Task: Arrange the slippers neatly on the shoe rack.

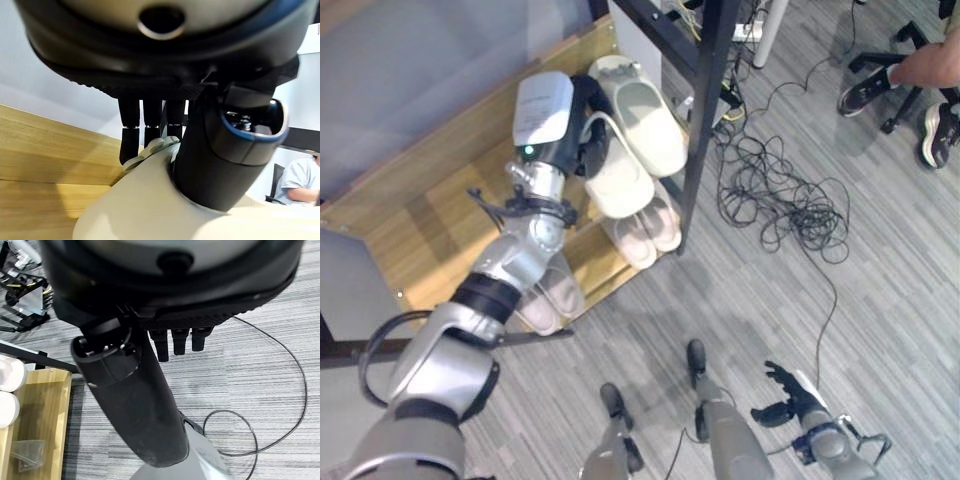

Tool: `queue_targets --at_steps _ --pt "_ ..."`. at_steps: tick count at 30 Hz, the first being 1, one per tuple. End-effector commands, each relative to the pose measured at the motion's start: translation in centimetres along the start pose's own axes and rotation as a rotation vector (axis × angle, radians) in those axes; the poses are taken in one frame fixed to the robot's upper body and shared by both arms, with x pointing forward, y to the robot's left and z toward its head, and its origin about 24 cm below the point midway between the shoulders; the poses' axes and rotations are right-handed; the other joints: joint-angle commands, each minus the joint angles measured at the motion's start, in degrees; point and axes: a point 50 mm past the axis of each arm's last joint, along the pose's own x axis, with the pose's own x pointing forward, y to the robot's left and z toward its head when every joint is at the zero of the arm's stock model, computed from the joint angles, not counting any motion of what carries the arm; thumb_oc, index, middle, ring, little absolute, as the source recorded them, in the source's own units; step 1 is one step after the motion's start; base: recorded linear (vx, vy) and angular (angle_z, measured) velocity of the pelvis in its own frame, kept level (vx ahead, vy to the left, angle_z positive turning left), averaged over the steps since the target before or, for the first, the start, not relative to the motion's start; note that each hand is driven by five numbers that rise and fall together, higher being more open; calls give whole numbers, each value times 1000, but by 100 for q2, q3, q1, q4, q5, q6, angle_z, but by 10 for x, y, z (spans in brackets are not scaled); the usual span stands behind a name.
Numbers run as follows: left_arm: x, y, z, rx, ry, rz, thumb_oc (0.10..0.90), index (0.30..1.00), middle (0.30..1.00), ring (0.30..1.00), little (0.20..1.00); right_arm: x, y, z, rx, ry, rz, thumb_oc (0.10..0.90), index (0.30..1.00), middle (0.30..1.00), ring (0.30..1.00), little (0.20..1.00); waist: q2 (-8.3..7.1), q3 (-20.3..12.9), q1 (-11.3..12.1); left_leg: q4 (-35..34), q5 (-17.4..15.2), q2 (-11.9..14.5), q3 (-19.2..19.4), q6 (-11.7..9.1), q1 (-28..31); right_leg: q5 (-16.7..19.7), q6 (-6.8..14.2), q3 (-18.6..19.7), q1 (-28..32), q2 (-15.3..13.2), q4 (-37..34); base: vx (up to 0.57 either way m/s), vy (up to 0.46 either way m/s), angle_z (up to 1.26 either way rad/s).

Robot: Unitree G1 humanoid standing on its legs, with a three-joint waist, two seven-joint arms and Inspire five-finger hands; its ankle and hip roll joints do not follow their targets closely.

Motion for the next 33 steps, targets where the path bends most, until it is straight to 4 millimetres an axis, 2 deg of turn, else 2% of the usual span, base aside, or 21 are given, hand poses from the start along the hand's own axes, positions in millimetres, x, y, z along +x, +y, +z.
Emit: queue_targets --at_steps 1,5,11,12,13,28,33 --pt "37 62 -13 182 0 187 400 300 300 300 300 -4 -10 -4 -6 -23 -32 800 900 900 900 900 -187 -385 -15 -42 -196 348 -146 -252 -95 -1019 658 97 -61 -382 560 1 -8 -6" --pt "45 76 -18 266 11 205 400 300 300 300 300 -5 -10 -3 -8 -38 -21 800 900 900 900 900 -229 -372 -9 -42 -196 368 -178 -253 -112 -1021 645 117 -107 -356 576 2 -7 -11" --pt "51 86 -21 280 45 243 400 300 300 300 300 -5 -10 -1 4 -51 -15 800 900 900 900 900 -231 -367 -21 -42 -187 364 -222 -258 -179 -1002 643 82 -153 -343 553 -1 1 -1" --pt "52 87 -20 269 49 250 571 556 556 556 556 -5 -10 0 5 -52 -14 800 900 900 900 900 -232 -360 -19 -42 -184 359 -231 -255 -190 -1003 641 80 -157 -339 555 0 0 0" --pt "52 87 -20 259 52 255 800 900 900 900 900 -5 -11 0 4 -52 -14 800 900 900 900 900 -231 -361 -18 -42 -185 356 -242 -254 -198 -1003 640 73 -158 -334 550 0 0 0" --pt "48 73 -4 113 9 230 800 900 900 900 900 -3 -14 5 2 -70 -23 800 900 900 900 900 -198 -369 70 -42 -160 323 -339 -237 -222 -1021 592 -14 -81 -336 501 -1 -1 1" --pt "41 63 -1 47 11 211 800 900 900 900 900 -3 -15 4 2 -62 -28 800 900 900 900 900 -205 -352 106 -42 -152 320 -366 -231 -229 -1028 578 -31 -70 -327 503 0 0 0"
